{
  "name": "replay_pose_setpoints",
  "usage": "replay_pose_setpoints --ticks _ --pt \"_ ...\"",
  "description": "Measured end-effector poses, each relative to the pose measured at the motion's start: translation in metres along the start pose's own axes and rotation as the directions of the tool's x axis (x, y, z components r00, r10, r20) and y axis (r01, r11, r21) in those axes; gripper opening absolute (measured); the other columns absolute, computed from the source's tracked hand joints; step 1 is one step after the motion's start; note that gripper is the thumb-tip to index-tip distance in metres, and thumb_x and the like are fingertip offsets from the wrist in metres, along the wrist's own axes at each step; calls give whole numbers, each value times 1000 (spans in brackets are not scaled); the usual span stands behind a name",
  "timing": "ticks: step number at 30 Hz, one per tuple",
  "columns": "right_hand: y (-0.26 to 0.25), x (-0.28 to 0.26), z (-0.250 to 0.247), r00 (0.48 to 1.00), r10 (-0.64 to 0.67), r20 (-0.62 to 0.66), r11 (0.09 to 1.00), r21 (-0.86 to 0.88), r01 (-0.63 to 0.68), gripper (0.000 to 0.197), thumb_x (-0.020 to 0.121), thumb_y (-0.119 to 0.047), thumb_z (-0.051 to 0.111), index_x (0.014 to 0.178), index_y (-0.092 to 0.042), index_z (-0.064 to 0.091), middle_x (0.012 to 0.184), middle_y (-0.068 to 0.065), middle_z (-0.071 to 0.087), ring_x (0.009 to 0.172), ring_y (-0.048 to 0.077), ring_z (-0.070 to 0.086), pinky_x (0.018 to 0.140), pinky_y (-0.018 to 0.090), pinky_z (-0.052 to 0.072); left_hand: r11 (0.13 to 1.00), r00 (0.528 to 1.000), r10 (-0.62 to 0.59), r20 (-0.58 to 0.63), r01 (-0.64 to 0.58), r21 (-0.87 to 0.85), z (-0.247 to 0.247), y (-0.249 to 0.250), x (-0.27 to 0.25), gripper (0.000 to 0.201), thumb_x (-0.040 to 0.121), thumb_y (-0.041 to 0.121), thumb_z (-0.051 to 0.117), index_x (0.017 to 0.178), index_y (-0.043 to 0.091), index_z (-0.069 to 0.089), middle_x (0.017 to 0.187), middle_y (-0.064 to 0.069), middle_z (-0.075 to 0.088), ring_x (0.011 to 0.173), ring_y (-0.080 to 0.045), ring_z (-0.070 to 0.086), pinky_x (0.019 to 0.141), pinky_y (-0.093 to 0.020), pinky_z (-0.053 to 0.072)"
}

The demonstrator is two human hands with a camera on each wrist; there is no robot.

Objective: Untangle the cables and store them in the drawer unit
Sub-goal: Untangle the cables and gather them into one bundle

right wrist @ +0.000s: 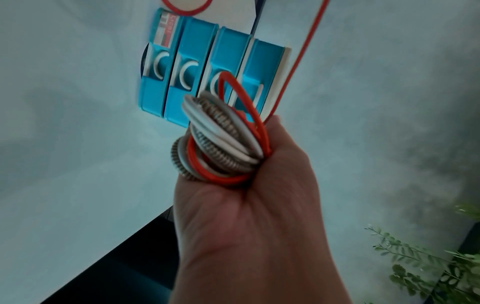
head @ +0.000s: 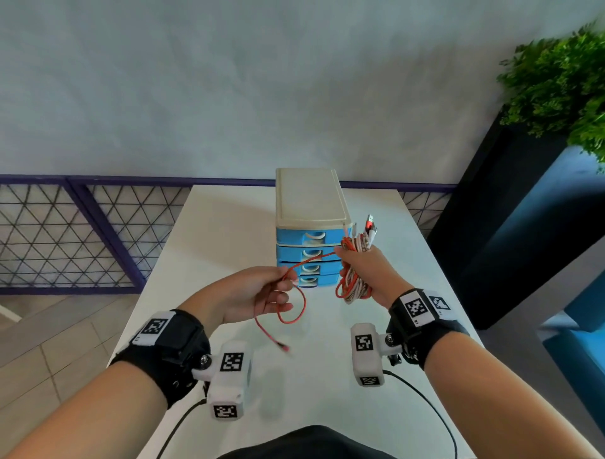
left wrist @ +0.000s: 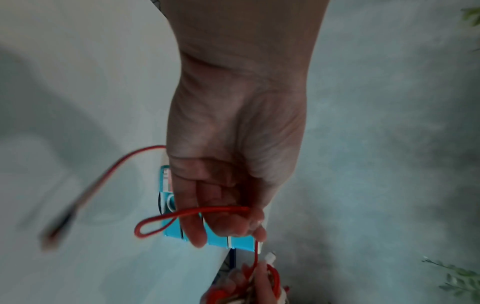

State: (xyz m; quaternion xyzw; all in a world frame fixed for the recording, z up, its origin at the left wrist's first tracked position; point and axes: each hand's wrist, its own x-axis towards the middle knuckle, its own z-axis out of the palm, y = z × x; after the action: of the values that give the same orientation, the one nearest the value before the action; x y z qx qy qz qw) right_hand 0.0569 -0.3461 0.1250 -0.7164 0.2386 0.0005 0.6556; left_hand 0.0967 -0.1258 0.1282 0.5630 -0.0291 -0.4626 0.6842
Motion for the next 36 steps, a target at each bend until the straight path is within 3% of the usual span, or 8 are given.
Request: replay_pose_setpoints --ticks 5,13,17,20,24,27,31,36 --pt "2 -6 11 997 -31 67 999 -29 33 42 83 -59 61 80 -17 56 65 1 58 53 13 58 52 27 48 982 992 129 6 -129 138 26 0 9 21 96 23 50 94 12 68 70 4 59 57 -9 54 58 -19 52" --pt "-12 -19 24 951 3 308 994 107 -38 60 73 -75 53 76 -15 52 53 -3 50 44 13 49 48 25 42 980 999 34 9 -35 196 49 0 17 19 86 32 65 73 18 70 63 6 62 46 -4 52 44 -14 44" --pt "-11 -21 28 945 -51 324 998 57 34 29 84 -38 70 84 -13 55 59 5 52 45 17 51 45 24 44 977 1000 14 -15 -11 213 47 -2 14 19 87 31 64 75 17 69 63 5 61 45 -4 50 45 -13 45" --pt "-12 -23 33 978 -19 210 999 52 8 9 85 -10 60 90 -9 53 58 12 55 40 20 56 43 26 47 972 1000 7 11 -9 233 41 -4 11 24 91 36 58 77 17 63 60 5 53 45 -5 42 45 -14 38" --pt "-19 -15 29 1000 -23 -20 969 246 27 6 87 -7 60 89 -11 56 71 9 63 51 16 62 49 28 53 961 984 -121 132 83 263 21 -15 4 34 98 42 42 71 20 46 57 6 30 47 -9 25 55 -22 30" --pt "-28 -9 15 998 -40 -51 940 338 55 10 87 -5 61 85 -10 53 76 13 64 65 22 65 71 43 57 899 962 -206 180 114 422 1 -30 -1 36 99 41 37 71 20 44 61 5 30 52 -10 26 58 -22 28" --pt "-39 -16 4 996 -32 85 964 266 8 7 88 -4 60 93 -6 55 78 11 65 74 21 67 73 39 58 745 1000 25 -7 -14 667 -5 -23 -1 29 99 32 44 76 19 57 64 5 43 58 -10 36 54 -16 31" --pt "-40 -20 2 972 11 234 982 178 -54 8 87 -4 62 95 -3 60 83 12 69 80 22 69 72 37 58 530 895 412 -171 -83 844 -3 -2 8 20 96 22 51 81 17 64 76 2 59 69 -10 49 57 -15 36"
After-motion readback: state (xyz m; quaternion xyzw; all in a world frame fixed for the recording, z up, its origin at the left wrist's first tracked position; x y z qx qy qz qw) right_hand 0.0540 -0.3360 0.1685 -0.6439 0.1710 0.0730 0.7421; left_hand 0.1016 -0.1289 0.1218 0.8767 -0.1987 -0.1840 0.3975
